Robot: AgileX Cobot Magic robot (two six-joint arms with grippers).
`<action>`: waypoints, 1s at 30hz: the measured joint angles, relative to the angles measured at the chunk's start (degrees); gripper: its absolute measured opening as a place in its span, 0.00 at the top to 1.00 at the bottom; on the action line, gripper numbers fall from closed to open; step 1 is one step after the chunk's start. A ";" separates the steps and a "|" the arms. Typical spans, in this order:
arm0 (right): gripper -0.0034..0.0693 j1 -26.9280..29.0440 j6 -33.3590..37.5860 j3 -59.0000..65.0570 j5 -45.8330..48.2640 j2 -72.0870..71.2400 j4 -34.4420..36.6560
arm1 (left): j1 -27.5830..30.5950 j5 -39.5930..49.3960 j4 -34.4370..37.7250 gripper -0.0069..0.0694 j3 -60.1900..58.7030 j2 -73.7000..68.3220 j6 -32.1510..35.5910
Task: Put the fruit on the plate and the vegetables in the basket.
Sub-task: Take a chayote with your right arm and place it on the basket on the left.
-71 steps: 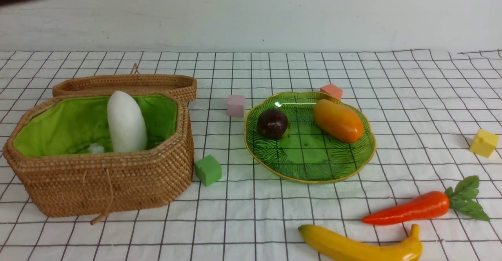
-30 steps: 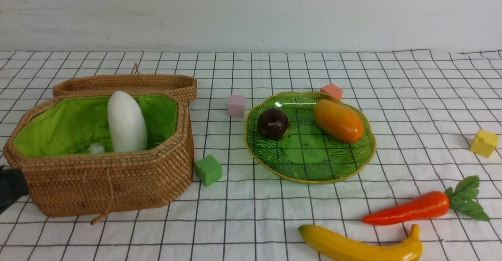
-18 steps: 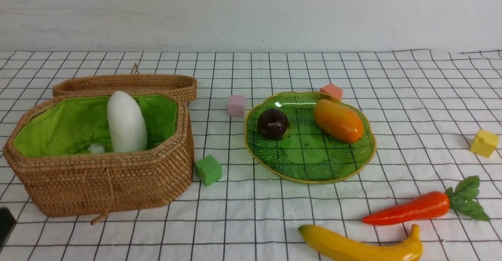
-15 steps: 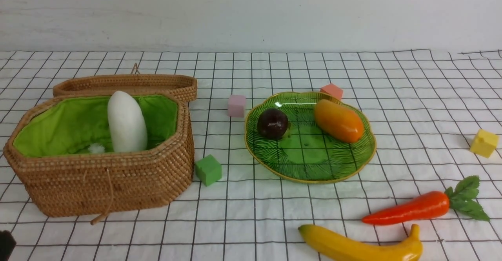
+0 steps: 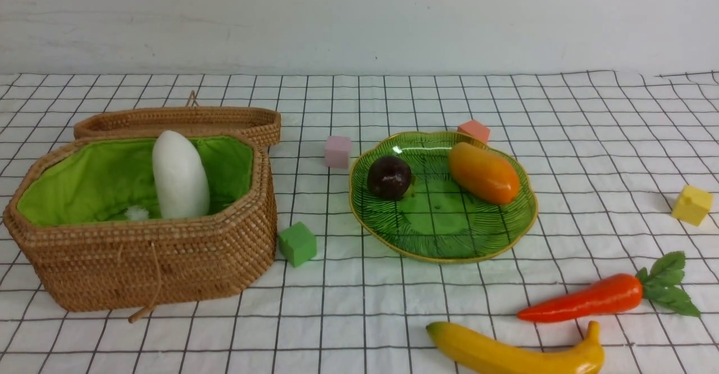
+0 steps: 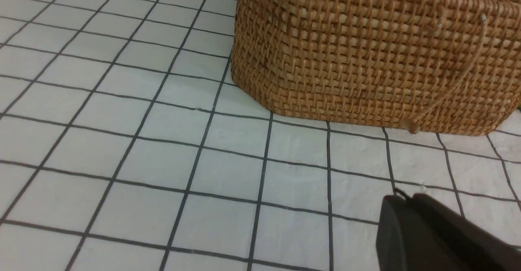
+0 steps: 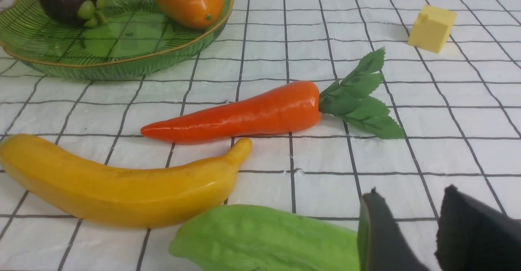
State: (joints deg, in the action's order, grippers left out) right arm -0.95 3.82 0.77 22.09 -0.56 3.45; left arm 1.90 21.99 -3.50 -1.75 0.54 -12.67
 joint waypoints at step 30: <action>0.62 0.00 -17.72 0.71 -43.63 0.00 -2.98 | -1.92 0.25 0.15 0.90 0.00 0.00 0.13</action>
State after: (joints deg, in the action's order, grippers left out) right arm -0.95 -13.90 1.48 -21.55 -0.56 0.47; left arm -0.03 22.24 -3.35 -1.75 0.54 -12.54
